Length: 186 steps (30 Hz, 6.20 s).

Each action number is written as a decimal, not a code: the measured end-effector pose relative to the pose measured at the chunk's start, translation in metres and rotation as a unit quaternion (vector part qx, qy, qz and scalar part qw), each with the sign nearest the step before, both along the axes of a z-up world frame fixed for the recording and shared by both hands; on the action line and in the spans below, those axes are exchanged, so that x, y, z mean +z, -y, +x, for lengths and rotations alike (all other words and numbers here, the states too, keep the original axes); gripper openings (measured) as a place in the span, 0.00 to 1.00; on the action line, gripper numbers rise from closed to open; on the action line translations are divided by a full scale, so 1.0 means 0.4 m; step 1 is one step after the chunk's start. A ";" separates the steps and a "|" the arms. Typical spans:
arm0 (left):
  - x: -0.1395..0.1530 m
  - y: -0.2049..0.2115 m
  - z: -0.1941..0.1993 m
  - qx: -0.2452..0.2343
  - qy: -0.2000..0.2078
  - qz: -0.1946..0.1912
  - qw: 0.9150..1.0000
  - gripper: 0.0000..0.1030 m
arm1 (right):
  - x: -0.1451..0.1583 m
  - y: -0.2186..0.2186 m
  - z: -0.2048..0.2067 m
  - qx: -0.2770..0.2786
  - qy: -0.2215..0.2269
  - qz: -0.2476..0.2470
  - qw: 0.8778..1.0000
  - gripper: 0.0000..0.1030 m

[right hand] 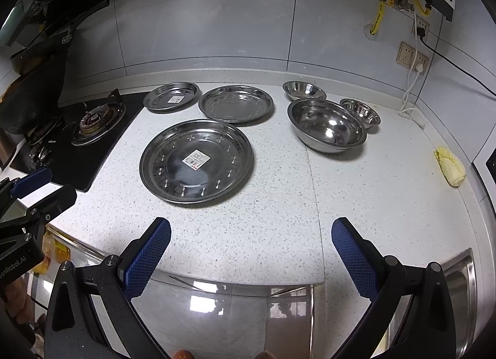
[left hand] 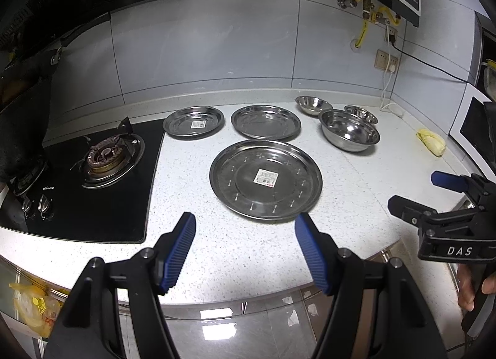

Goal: Organize plates and bowls

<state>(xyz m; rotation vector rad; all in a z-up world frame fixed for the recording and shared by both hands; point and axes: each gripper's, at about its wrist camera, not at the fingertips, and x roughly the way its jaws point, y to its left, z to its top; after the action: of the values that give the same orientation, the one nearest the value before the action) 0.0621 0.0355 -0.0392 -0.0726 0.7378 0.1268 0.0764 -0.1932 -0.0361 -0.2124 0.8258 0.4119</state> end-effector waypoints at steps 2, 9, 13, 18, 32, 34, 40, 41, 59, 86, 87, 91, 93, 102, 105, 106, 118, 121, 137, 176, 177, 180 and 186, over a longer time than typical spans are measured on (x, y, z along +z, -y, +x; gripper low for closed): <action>-0.004 -0.003 0.007 0.000 -0.002 0.000 1.000 0.64 | -0.006 -0.003 0.008 -0.001 -0.001 -0.001 1.000 0.99; -0.024 -0.008 0.022 0.002 0.003 0.001 1.000 0.64 | -0.029 -0.015 0.031 -0.004 -0.008 -0.002 1.000 0.99; -0.052 -0.026 0.055 0.017 0.001 -0.010 1.000 0.64 | -0.051 -0.031 0.058 -0.006 -0.010 -0.001 1.000 0.99; -0.112 -0.072 0.157 0.065 0.006 -0.015 0.998 0.64 | -0.095 -0.072 0.122 -0.017 -0.014 -0.008 1.000 0.99; -0.310 -0.168 0.438 0.141 -0.076 0.005 0.987 0.64 | -0.294 -0.249 0.353 -0.014 -0.065 -0.048 0.997 0.99; -0.328 -0.171 0.454 0.138 -0.088 -0.007 0.986 0.64 | -0.311 -0.257 0.368 -0.008 -0.077 -0.044 0.996 0.99; -0.355 -0.168 0.480 0.135 -0.104 -0.026 0.985 0.63 | -0.327 -0.265 0.389 0.010 -0.091 -0.030 0.995 0.86; -0.354 -0.168 0.482 0.134 -0.107 -0.029 0.985 0.63 | -0.329 -0.261 0.392 0.015 -0.097 -0.024 0.995 0.76; -0.333 -0.259 0.480 0.137 -0.137 -0.167 0.967 0.08 | -0.318 -0.158 0.432 0.042 -0.121 0.017 0.992 0.13; -0.136 -0.038 0.195 0.136 -0.126 -0.139 0.973 0.10 | -0.114 0.097 0.191 0.076 -0.091 0.056 0.991 0.13; -0.143 -0.034 0.195 0.137 -0.131 -0.139 0.972 0.10 | -0.121 0.099 0.191 0.074 -0.096 0.056 0.991 0.13; -0.166 -0.029 0.193 0.145 -0.144 -0.136 0.969 0.10 | -0.159 0.100 0.190 0.069 -0.117 0.052 0.989 0.13; -0.171 -0.030 0.192 0.150 -0.148 -0.133 0.969 0.10 | -0.171 0.099 0.189 0.068 -0.126 0.052 0.988 0.13; -0.145 -0.061 0.218 0.136 -0.143 -0.138 0.970 0.10 | -0.169 0.072 0.201 0.062 -0.137 0.036 0.988 0.14; -0.152 -0.089 0.237 0.125 -0.144 -0.146 0.971 0.10 | -0.167 0.053 0.217 0.063 -0.140 0.028 0.988 0.14; -0.157 -0.100 0.243 0.119 -0.145 -0.150 0.971 0.10 | -0.167 0.043 0.221 0.065 -0.142 0.023 0.988 0.14; -0.279 -0.199 0.343 0.027 -0.200 -0.152 0.967 0.10 | -0.234 -0.060 0.263 0.043 -0.175 -0.021 0.984 0.14; -0.308 -0.207 0.361 0.010 -0.215 -0.154 0.964 0.10 | -0.258 -0.072 0.273 0.029 -0.191 -0.021 0.981 0.14; -0.211 -0.246 0.422 -0.001 -0.162 -0.099 0.982 0.28 | -0.172 -0.032 0.370 0.074 -0.156 -0.018 0.985 0.44; -0.181 -0.306 0.826 0.058 -0.134 -0.301 0.942 0.12 | -0.179 -0.327 0.870 0.065 -0.159 0.001 0.985 0.10; -0.162 -0.304 0.800 0.050 -0.129 -0.302 0.943 0.12 | -0.159 -0.317 0.846 0.068 -0.153 0.006 0.986 0.10; -0.106 -0.292 0.697 0.023 -0.122 -0.306 0.944 0.12 | -0.088 -0.290 0.758 0.079 -0.141 0.026 0.987 0.10; -0.046 -0.258 0.511 -0.021 -0.126 -0.308 0.943 0.12 | -0.016 -0.186 0.547 0.097 -0.146 0.043 0.984 0.11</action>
<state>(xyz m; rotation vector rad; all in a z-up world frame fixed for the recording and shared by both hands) 0.2666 0.1389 -0.0578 -0.6480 1.0147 -0.1451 0.2950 -0.1187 -0.0425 -0.1535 1.0764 0.6717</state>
